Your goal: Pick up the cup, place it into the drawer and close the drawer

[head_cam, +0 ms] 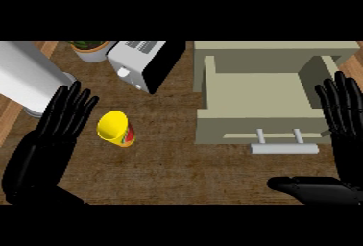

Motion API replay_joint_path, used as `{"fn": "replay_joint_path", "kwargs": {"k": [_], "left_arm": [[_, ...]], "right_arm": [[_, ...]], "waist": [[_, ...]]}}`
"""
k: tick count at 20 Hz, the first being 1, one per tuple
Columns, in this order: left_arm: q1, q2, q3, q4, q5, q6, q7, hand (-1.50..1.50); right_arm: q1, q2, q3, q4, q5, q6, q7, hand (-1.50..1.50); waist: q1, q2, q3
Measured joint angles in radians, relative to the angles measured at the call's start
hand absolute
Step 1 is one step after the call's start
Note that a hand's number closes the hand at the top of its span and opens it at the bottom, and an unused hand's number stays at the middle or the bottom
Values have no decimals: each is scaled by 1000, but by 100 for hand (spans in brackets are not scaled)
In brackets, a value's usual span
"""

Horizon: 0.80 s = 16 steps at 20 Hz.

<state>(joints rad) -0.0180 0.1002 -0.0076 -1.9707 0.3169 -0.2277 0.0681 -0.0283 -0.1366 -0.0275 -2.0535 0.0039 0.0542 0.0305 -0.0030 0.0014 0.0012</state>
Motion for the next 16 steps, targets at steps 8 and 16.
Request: {"fn": "replay_joint_path", "kwargs": {"k": [8,16], "left_arm": [[-1,13,54,127,68,-65,-11,-150],[-45,48,135,367,-24,-80,-137,-150]], "right_arm": [[10,-5,-16,9,3,33,-6,-150],[-5,15,2,26,45,22,-7,-150]], "waist": [[2,-1,-1],[0,-1,-1]]}}
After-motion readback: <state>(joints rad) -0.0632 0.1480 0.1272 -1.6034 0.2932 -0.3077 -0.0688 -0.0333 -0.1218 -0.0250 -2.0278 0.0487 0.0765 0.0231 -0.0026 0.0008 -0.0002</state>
